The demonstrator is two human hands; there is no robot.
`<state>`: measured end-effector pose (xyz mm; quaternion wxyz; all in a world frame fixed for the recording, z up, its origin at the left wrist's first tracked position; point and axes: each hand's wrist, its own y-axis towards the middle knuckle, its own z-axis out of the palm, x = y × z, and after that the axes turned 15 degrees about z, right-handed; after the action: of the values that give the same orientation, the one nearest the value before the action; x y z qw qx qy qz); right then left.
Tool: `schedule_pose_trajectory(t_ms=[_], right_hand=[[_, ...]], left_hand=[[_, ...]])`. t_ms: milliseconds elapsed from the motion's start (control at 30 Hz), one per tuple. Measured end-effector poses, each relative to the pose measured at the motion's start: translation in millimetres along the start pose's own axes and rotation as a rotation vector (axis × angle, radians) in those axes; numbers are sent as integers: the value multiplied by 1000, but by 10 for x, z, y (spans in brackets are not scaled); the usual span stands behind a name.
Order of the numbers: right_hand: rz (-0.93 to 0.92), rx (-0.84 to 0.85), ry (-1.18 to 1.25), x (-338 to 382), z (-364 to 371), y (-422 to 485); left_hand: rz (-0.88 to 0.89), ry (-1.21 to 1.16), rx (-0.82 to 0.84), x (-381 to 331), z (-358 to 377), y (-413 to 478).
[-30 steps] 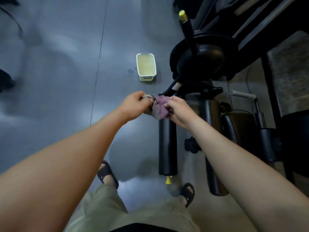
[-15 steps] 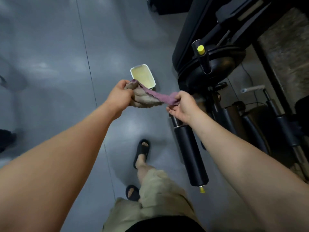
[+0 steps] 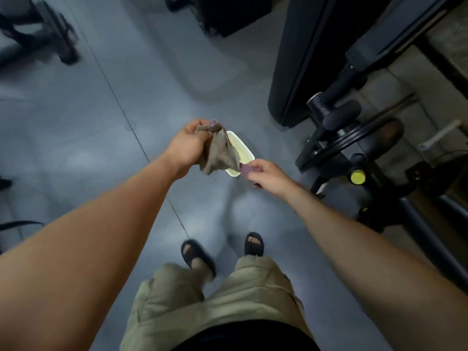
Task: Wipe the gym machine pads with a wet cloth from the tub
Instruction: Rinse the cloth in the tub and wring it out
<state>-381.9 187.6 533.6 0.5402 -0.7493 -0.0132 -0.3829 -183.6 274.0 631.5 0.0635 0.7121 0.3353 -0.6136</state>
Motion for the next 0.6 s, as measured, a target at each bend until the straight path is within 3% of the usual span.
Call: schedule_pose_trajectory(t_ms=[133, 267, 333, 600], right_hand=[[19, -178, 34, 195, 54, 425], [160, -225, 614, 356, 110, 869], [196, -267, 793, 408, 174, 1085], [280, -442, 838, 815, 612, 1781]], left_hand=[[38, 180, 70, 74, -145, 849], [25, 310, 254, 317, -214, 1772], [-7, 269, 385, 473, -221, 2145], [-79, 267, 502, 934, -560, 3002]])
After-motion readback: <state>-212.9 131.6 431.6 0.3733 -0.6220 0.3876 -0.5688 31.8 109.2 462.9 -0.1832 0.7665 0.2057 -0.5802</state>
